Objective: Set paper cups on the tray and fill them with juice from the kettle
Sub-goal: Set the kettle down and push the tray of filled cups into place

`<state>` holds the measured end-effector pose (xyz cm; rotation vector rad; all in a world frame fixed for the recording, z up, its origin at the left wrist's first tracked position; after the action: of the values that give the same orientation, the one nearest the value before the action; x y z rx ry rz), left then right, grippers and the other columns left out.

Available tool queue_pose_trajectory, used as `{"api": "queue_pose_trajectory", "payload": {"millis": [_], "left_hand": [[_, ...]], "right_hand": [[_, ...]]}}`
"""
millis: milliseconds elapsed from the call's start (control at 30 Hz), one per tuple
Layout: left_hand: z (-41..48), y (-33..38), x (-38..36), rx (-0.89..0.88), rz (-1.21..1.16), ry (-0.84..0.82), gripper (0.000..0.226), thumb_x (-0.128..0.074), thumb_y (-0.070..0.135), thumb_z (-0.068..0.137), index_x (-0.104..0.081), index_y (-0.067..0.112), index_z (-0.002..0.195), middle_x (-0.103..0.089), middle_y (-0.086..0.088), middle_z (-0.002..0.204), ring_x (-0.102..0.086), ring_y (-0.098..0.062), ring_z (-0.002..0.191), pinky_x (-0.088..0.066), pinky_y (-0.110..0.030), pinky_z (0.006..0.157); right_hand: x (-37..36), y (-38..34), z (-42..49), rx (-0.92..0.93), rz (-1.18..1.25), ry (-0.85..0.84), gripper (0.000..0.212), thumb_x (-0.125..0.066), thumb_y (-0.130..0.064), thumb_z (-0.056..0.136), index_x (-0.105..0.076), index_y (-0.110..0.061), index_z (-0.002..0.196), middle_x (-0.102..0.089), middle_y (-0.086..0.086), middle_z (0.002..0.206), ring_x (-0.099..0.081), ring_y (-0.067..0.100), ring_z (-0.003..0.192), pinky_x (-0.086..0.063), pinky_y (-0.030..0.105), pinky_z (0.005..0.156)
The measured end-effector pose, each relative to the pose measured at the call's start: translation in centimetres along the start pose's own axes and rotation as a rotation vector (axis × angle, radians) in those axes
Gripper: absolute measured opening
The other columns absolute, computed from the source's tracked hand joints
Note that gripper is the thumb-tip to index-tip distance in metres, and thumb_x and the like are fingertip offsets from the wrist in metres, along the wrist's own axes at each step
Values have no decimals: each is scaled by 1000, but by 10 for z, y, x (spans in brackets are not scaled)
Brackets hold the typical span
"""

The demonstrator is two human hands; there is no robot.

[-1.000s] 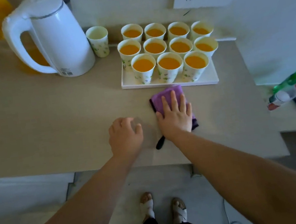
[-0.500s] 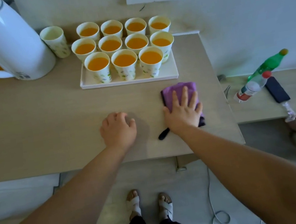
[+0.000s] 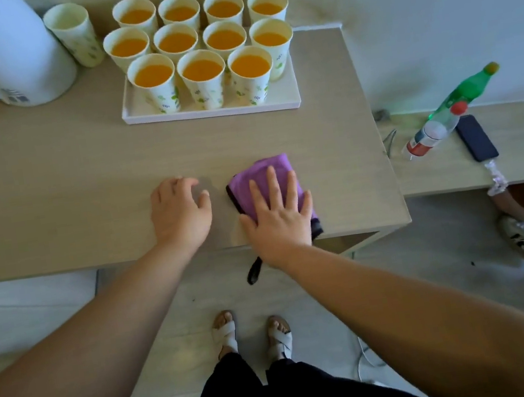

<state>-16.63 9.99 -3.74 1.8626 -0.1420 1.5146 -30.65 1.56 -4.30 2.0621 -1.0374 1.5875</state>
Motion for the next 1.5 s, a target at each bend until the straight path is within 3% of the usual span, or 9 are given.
{"api": "queue_pose_trajectory", "payload": {"millis": [100,200,300,533,733,867,967,1267,1500], "left_hand": [[-6,-27,12,13,16,35,29,-57,18,92,-61,3,117,-54,-21,125,-41,-37,126,-23,-37,105],[-12,-53,27,60,15,70,27,-58,16,91,-63,3,115,-55,-21,123,-44,-40,122,-27,-40,103],[-18,-84,48,131,-5,94,25,-56,13,92,-63,4,115,-55,-20,124,-45,-41,119,-31,-41,100],[-12,-149,90,192,-23,103,25,-50,11,92,-66,7,112,-55,-18,122,-46,-41,114,-37,-43,96],[4,-204,125,236,-37,107,26,-48,16,93,-68,12,110,-58,-14,120,-51,-38,110,-44,-46,94],[13,-233,139,270,-62,124,38,-41,26,84,-69,10,105,-63,-17,114,-54,-41,105,-45,-45,90],[17,-250,147,288,-56,114,28,-47,17,92,-67,12,110,-60,-13,119,-50,-39,113,-41,-42,92],[33,-299,162,388,-41,135,30,-45,21,97,-62,19,121,-53,-6,132,-41,-33,123,-38,-39,94],[57,-310,172,483,-77,137,33,-39,26,99,-63,25,121,-52,-4,134,-42,-31,124,-36,-35,96]], "right_hand": [[8,25,8,106,-64,40,53,-17,-50,100,-8,-38,151,11,-6,160,15,23,146,2,49,118],[9,40,9,-58,-43,39,54,-19,-49,100,-7,-38,151,12,-6,160,15,25,146,3,50,118],[-3,-17,8,-143,-9,4,61,-22,-50,99,0,-29,152,19,3,159,21,34,143,7,56,115],[-10,-117,30,330,-181,-60,56,-18,-49,101,3,-37,151,21,0,158,20,29,145,6,52,116],[-9,-157,57,-51,-81,-2,60,-20,-50,100,1,-31,153,18,5,159,18,35,144,6,55,116],[-39,-257,29,362,-184,-62,60,-18,-51,100,4,-31,152,20,7,158,22,37,143,8,56,114],[-31,-264,52,561,-258,-48,55,-18,-52,100,-2,-40,151,13,-2,160,16,28,146,4,50,117],[-11,-357,169,273,-194,-38,59,-16,-52,100,5,-33,151,20,3,158,19,36,144,5,56,116],[-12,-389,171,777,-339,-40,56,-20,-56,98,-5,-43,150,10,-6,160,8,26,147,-2,48,118]]}}
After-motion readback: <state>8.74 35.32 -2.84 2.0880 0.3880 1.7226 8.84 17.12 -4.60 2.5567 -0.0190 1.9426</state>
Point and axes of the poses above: each hand's wrist, its own z-axis towards the middle knuckle, its own x-axis out of the back of the hand, y = z × x, the point moved 3 cm from there along z, towards the middle knuckle
